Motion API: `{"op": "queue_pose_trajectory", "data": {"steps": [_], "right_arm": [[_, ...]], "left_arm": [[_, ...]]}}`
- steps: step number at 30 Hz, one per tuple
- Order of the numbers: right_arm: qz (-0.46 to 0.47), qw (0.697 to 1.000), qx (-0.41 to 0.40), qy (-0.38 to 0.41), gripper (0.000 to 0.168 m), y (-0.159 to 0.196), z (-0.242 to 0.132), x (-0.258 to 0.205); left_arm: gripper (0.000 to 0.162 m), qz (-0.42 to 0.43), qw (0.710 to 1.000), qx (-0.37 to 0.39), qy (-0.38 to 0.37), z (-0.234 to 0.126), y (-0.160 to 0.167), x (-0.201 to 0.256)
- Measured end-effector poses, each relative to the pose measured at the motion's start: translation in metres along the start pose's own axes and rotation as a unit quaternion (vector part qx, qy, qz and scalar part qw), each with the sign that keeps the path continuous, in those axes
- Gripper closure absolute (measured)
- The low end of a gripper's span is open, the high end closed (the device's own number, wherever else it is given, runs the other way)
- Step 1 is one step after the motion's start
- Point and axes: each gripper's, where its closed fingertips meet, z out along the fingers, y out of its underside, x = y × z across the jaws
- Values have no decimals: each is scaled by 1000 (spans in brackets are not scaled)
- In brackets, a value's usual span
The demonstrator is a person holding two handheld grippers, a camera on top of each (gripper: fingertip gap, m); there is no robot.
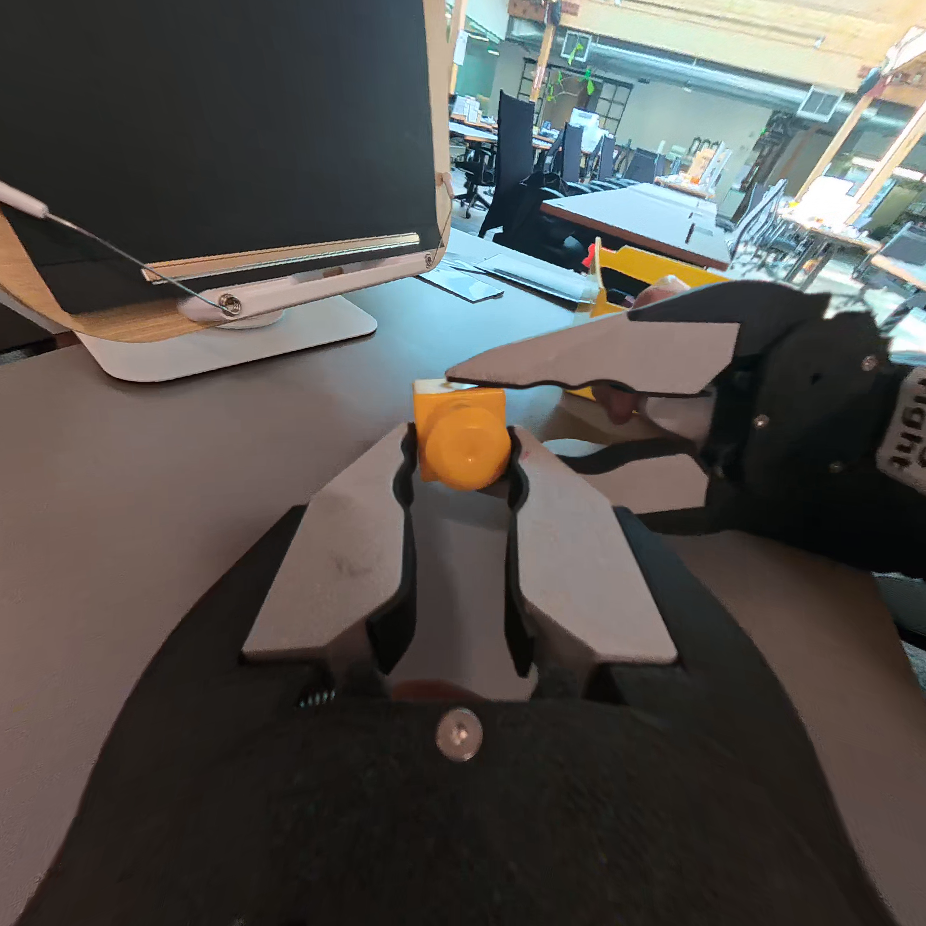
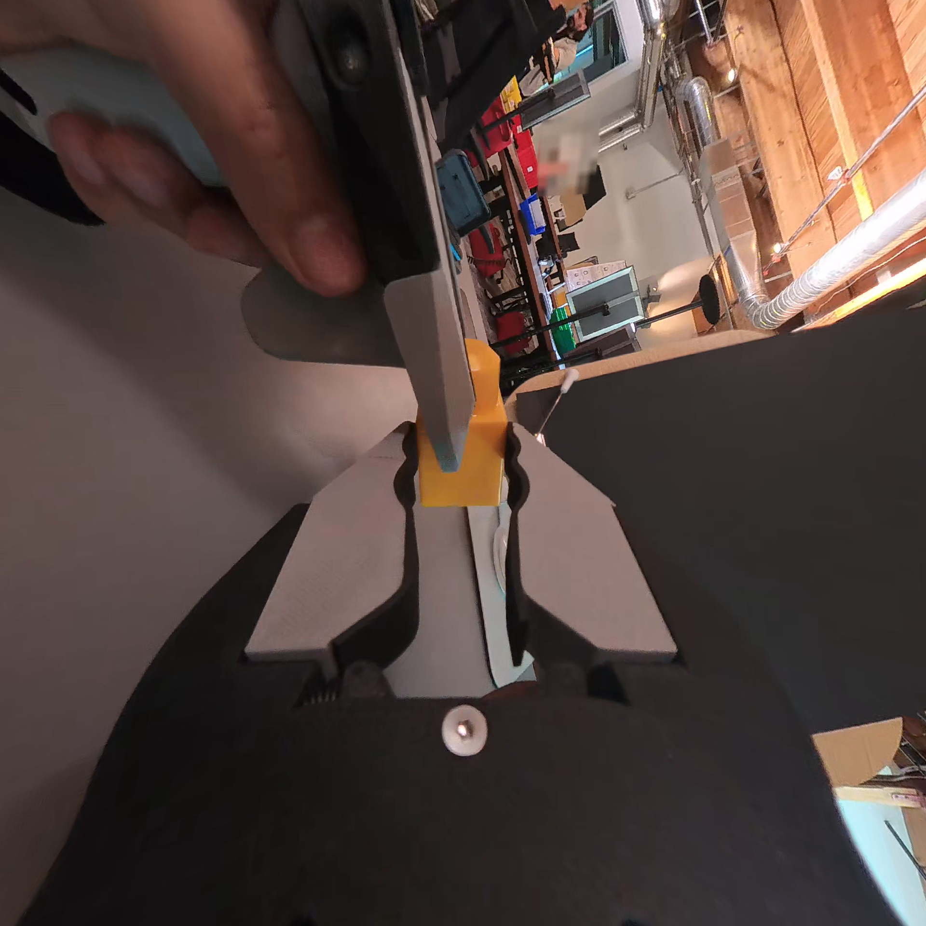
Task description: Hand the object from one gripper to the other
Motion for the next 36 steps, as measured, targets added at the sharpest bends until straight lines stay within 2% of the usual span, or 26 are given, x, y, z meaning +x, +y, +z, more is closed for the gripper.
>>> {"op": "queue_pose_trajectory", "data": {"steps": [3,5,7,9,12,16,18,21,22,24,26,32,36], "right_arm": [[42,999,16,-8,138,0,1,-2],[102,994,26,-37,138,4,-2,-3],[168,983,28,-69,135,11,-4,-1],[238,965,38,-102,133,14,-6,2],[354,918,74,-160,127,3,-11,2],[461,857,117,-197,124,-5,-15,11],[519,815,141,-216,121,-6,-19,20],[597,739,174,-259,107,-10,-24,29],[608,726,178,-268,105,-11,-24,29],[594,736,173,-275,100,-13,-22,23],[557,773,158,-259,93,-14,-18,15],[459,855,137,-200,105,-20,-12,5],[454,856,146,-198,105,-22,-13,8]], "left_arm": [[129,61,998,-14,-28,-2,0,-6],[129,139,987,-29,-77,-8,-2,-16],[129,235,961,-48,-140,-17,-6,-29],[129,344,914,-65,-202,-25,-11,-39],[129,495,825,-88,-258,-27,-14,-40],[129,553,793,-62,-247,-21,-18,-23],[129,582,770,-58,-255,-23,-21,-21],[129,616,738,-65,-268,-23,-23,-20],[129,624,731,-66,-269,-22,-23,-19],[129,645,715,-55,-263,-17,-22,-10],[129,653,713,-39,-253,-14,-23,-1],[129,643,730,-28,-230,-10,-20,11],[129,624,747,-14,-232,-10,-22,13]]}}
